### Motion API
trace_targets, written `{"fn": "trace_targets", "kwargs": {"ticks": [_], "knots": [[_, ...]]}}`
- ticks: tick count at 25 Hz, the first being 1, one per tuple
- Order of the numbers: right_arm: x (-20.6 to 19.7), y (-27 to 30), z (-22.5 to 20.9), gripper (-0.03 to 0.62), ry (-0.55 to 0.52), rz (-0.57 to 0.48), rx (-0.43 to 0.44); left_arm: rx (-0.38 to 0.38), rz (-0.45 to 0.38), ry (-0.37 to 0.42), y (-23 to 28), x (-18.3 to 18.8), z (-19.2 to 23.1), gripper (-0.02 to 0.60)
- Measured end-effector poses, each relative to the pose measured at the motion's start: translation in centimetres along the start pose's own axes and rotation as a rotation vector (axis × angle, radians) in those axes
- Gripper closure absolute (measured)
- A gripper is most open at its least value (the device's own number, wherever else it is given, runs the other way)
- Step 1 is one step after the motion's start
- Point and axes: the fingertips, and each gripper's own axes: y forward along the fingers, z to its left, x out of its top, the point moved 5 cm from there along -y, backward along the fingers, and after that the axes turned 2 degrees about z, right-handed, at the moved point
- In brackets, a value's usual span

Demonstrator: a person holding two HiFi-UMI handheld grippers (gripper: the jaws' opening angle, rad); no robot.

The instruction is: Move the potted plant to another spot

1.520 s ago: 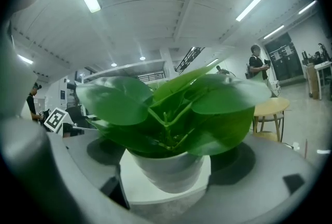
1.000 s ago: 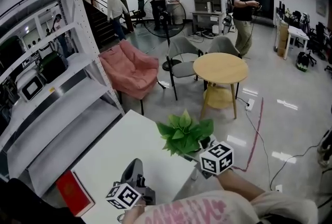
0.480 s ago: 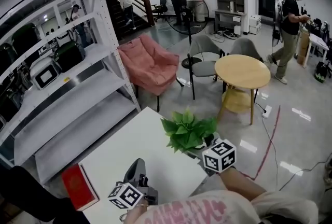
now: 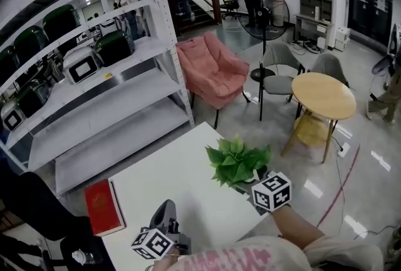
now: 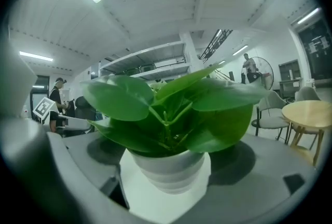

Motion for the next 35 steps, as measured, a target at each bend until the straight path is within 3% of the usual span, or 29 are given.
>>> {"fn": "trace_targets", "kwargs": {"ticks": [13, 19, 35], "knots": [[1.1, 7.2, -2.2, 0.098, 0.007, 0.049, 0.141, 0.255, -0.132, -0.040, -2.7, 0.1, 2.1, 0.580], [1.7, 9.6, -3.1, 0.098, -0.053, 0.109, 0.243, 0.320, -0.191, -0.079, -1.1, -0.6, 0.7, 0.580], [-2.5, 14.9, -6.7, 0.098, -0.084, 0.263, 0.360, 0.529, -0.290, -0.125, -1.2, -3.6, -1.5, 0.580]]}}
